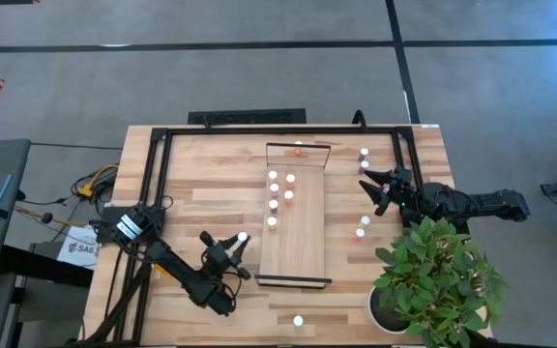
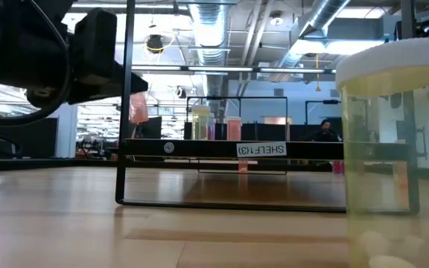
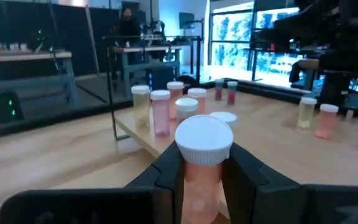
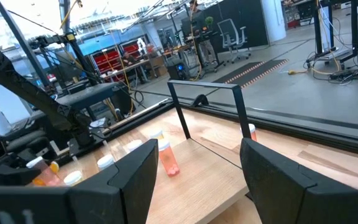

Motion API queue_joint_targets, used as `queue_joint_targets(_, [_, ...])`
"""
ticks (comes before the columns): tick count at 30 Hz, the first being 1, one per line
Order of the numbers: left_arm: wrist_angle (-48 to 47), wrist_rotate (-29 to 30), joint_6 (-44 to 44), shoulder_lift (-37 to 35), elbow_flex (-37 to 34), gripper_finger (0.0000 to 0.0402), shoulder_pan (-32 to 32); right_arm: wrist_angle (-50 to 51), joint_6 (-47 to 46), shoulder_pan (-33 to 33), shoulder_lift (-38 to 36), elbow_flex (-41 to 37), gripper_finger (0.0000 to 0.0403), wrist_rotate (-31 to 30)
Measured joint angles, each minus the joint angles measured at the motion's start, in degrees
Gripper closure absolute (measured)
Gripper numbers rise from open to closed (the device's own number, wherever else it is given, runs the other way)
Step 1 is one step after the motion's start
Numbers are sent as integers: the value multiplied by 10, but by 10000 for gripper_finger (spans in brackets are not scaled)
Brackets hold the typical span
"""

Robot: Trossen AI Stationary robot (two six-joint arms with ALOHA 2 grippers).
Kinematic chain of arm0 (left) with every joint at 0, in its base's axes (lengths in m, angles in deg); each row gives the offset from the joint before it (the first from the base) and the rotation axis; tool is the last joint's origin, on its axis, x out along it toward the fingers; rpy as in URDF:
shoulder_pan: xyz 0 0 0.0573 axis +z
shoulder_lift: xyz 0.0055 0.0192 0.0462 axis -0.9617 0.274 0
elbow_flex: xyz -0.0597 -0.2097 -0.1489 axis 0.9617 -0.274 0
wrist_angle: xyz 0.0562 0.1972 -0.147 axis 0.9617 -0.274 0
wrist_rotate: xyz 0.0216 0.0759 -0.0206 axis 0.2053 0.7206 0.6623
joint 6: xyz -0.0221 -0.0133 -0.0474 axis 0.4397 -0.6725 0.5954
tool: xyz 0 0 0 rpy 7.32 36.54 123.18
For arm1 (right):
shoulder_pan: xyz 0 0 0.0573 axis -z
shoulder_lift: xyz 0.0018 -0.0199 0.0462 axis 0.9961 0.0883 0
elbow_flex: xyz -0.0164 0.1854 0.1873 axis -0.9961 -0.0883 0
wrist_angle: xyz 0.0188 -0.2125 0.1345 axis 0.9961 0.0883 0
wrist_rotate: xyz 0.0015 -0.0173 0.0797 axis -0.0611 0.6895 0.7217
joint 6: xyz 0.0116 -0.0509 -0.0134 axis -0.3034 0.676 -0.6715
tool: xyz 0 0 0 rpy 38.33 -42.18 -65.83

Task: Pick and place medicine bottles onto shelf by color
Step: Put the pink pill bottle on the shelf

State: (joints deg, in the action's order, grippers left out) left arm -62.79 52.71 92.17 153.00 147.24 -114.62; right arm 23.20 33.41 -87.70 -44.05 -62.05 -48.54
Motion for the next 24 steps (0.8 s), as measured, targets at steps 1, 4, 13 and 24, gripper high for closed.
queue_joint_targets(1, [4, 0, -2, 0, 0, 342, 0, 0, 0, 0, 0, 0, 152, 0])
queue_joint_targets(4, [25, -4, -2, 0, 2, 342, -2, 0, 0, 0, 0, 0, 152, 0])
queue_joint_targets(13, [41, -30, -44, 0, 4, 342, -9, 0, 0, 0, 0, 0, 152, 0])
queue_joint_targets(24, [36, -81, -38, -1, 36, 342, 1, 0, 0, 0, 0, 0, 152, 0])
